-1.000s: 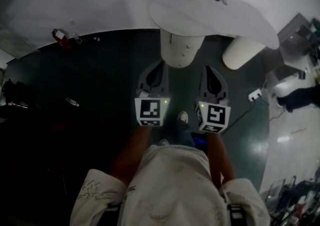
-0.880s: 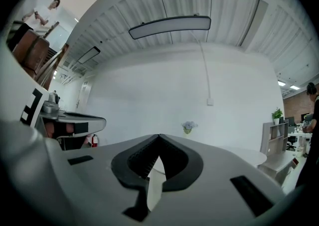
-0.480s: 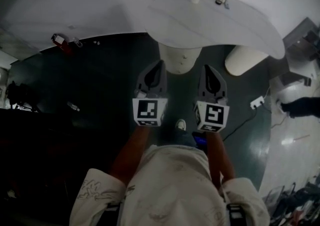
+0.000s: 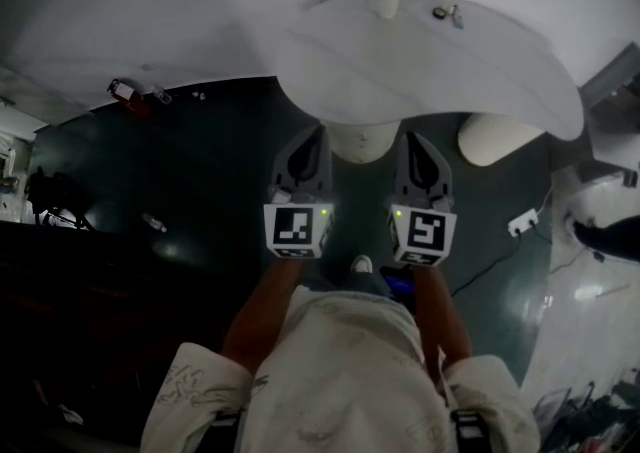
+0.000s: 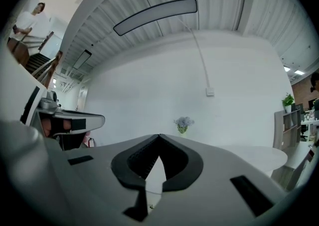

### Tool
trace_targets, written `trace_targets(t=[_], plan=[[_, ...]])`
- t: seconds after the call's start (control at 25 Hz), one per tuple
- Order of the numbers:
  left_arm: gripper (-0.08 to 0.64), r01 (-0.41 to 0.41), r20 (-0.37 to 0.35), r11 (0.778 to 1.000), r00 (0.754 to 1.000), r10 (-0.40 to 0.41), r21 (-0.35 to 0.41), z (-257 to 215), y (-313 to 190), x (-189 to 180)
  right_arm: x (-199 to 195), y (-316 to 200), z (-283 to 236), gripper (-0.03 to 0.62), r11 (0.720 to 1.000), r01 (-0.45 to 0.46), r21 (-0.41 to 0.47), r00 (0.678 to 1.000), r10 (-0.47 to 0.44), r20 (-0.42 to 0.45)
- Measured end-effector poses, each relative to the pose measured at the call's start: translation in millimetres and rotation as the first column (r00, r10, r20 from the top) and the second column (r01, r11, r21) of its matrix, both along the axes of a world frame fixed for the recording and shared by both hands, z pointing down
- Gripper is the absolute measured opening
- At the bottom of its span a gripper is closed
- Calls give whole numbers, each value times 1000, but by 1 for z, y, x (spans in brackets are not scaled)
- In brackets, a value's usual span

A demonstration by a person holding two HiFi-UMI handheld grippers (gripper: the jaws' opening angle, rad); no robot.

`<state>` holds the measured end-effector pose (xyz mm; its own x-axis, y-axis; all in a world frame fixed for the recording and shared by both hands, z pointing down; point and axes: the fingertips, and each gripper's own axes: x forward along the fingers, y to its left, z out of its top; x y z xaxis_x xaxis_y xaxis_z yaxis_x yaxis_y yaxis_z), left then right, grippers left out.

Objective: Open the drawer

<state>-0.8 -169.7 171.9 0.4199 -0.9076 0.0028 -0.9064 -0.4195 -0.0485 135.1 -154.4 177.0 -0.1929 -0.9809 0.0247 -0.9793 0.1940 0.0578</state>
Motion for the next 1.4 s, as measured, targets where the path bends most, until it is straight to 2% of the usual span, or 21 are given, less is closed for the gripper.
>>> trace_targets(t=[0.32,0.56,0.8,1.0,1.28,1.4], plan=[[2,-4,30,1000,1000,4,7,15,-41,9,8,-43,26,6,999,0,-40,1000,0,1],[2,-13,7,999,1000,13,-41,48,-64,2,-10,-61,63,6,998,10,-63,1000,-11,-25],[2,-32,16,995,999,34,-94,102,-77,-14,-37,-72,118,6,993,18,-115,999,-24,-45],[2,-50,-12,985,999,49,-164,155,-76,-15,-49,-72,170,6,987,17,-159,998,-27,-60],[2,-75,-17,974,997,72,-214,228,-73,-8,-46,-77,245,6,982,-4,-189,998,-8,-62],[2,-62,-24,971,998,58,-232,261,-73,-14,-47,-80,279,6,980,-14,-200,998,3,-55]])
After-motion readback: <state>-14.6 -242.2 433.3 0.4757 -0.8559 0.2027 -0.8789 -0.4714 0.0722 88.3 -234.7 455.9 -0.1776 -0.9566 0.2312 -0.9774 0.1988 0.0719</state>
